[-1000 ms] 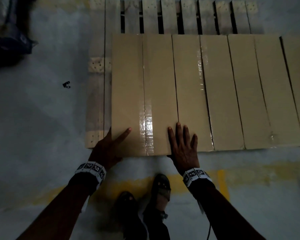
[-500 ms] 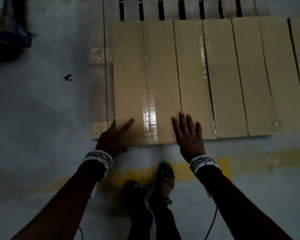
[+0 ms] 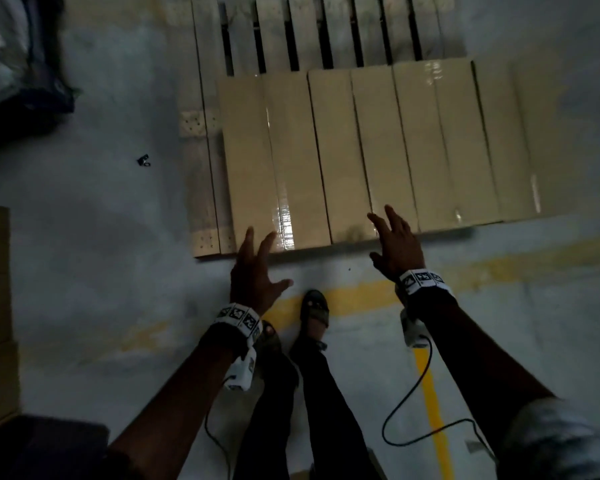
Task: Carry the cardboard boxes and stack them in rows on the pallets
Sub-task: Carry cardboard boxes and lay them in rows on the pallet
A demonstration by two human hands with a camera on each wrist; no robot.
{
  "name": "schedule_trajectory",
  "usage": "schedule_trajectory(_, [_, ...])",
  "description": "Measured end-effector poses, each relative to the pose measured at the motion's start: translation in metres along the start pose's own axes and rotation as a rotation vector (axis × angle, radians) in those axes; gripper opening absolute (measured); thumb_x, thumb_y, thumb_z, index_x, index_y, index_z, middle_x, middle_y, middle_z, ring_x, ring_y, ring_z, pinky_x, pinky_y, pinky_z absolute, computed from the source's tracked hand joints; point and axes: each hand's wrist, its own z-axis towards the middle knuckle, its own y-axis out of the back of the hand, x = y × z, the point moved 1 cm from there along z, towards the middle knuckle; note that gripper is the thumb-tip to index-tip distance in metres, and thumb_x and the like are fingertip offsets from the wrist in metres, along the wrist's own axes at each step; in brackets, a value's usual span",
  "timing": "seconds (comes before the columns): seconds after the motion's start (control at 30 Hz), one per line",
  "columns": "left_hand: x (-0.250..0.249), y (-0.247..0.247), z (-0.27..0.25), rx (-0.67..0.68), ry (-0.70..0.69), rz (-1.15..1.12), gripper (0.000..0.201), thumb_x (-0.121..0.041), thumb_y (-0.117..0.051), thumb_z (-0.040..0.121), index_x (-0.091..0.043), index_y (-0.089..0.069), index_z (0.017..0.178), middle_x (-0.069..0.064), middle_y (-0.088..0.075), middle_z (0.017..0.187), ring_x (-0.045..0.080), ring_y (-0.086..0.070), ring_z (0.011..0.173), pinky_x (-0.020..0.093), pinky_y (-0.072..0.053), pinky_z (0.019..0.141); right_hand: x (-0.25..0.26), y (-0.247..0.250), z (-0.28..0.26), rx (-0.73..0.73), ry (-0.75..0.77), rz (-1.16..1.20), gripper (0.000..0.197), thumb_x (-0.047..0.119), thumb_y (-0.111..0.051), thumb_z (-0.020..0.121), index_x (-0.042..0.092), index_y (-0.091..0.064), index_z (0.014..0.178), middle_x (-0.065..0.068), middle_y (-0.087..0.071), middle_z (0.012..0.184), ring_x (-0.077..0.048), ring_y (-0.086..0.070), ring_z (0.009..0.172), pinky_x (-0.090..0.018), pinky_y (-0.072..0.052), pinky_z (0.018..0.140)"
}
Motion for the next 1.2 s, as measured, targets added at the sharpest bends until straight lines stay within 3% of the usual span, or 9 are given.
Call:
schedule_trajectory(0.13, [-0.043,0.045,-0.053,-0.019,-0.043,-0.038,0.089,-0.038,-0.086,0.080,-0.031,-0.038,0.155,0.006,-0.019,0.169,0.032,-0.031,0.150,0.055,-0.041,0.113,0.020,0.046,-0.070,-0.049,0.012,0.121,0.077,0.022,-0.078,0.087,0.023,-0.040,0.155,-0.010,-0.025,0.168,-0.037,-0.035,0.146,-0.052,-0.044,0.109])
schedule_trajectory(0.27, [-0.070,0.074,-0.091,0.084,-0.087,-0.046,0.073,-0.044,-0.080,0.086,-0.023,-0.049,0.148,0.009,-0.037,0.161,0.028,-0.033,0.149,0.051,-0.035,0.118,0.041,0.066,-0.142,-0.115,0.028,0.266,0.072,0.027,-0.075,0.090,0.022,-0.042,0.154,-0.009,-0.028,0.166,-0.034,-0.034,0.147,-0.050,-0.047,0.105])
schedule_trajectory(0.43, [-0.114,0.102,-0.126,0.162,-0.250,-0.004,0.061,-0.042,-0.079,0.087,-0.022,-0.057,0.140,0.006,-0.052,0.146,0.025,-0.048,0.136,0.035,-0.038,0.112,0.056,0.077,-0.216,-0.185,-0.019,0.436,0.068,0.035,-0.071,0.094,0.028,-0.040,0.154,-0.005,-0.029,0.166,-0.031,-0.036,0.146,-0.050,-0.046,0.106])
schedule_trajectory(0.6, [-0.180,0.104,-0.161,0.246,-0.443,0.010,0.058,-0.038,-0.082,0.084,-0.019,-0.061,0.134,0.005,-0.059,0.136,0.024,-0.056,0.125,0.031,-0.043,0.104,0.043,0.101,-0.286,-0.359,-0.168,0.570,0.066,0.035,-0.071,0.095,0.027,-0.042,0.153,-0.003,-0.032,0.164,-0.029,-0.038,0.145,-0.047,-0.046,0.106])
schedule_trajectory(0.7, [-0.220,0.091,-0.187,0.247,-0.591,-0.079,0.044,-0.037,-0.081,0.086,-0.023,-0.067,0.125,0.000,-0.066,0.127,0.019,-0.061,0.118,0.034,-0.050,0.100,0.027,0.104,-0.333,-0.474,-0.257,0.610,0.065,0.037,-0.070,0.095,0.027,-0.042,0.153,-0.002,-0.032,0.164,-0.026,-0.040,0.145,-0.043,-0.046,0.105])
schedule_trajectory(0.8, [-0.253,0.068,-0.220,0.245,-0.732,-0.124,0.034,-0.036,-0.079,0.088,-0.026,-0.070,0.119,-0.009,-0.069,0.119,0.008,-0.061,0.112,0.031,-0.051,0.096,0.013,0.093,-0.389,-0.539,-0.368,0.642,0.064,0.038,-0.069,0.095,0.031,-0.042,0.152,0.002,-0.029,0.165,-0.022,-0.039,0.146,-0.041,-0.045,0.103])
schedule_trajectory(0.9, [-0.281,0.043,-0.260,0.347,-0.827,-0.124,0.033,-0.035,-0.079,0.089,-0.026,-0.070,0.120,-0.016,-0.065,0.117,-0.005,-0.054,0.108,0.023,-0.046,0.094,0.004,0.074,-0.454,-0.616,-0.506,0.677,0.063,0.036,-0.071,0.095,0.031,-0.044,0.151,0.002,-0.030,0.165,-0.020,-0.039,0.146,-0.038,-0.044,0.102])
schedule_trajectory(1.03, [-0.296,0.010,-0.325,0.504,-0.964,-0.007,0.041,-0.042,-0.077,0.088,-0.030,-0.066,0.126,-0.013,-0.066,0.128,0.008,-0.059,0.114,0.030,-0.049,0.095,0.008,0.034,-0.547,-0.728,-0.686,0.720,0.063,0.034,-0.072,0.094,0.031,-0.044,0.151,0.003,-0.030,0.165,-0.018,-0.038,0.146,-0.036,-0.042,0.107])
schedule_trajectory(1.2, [-0.282,-0.016,-0.426,0.678,-1.180,0.157,0.045,-0.048,-0.075,0.089,-0.032,-0.064,0.130,-0.012,-0.064,0.133,0.011,-0.060,0.118,0.033,-0.049,0.098,0.052,-0.029,-0.663,-0.881,-0.945,0.795,0.062,0.034,-0.070,0.096,0.033,-0.043,0.151,0.008,-0.021,0.168,-0.014,-0.034,0.147,-0.030,-0.033,0.101])
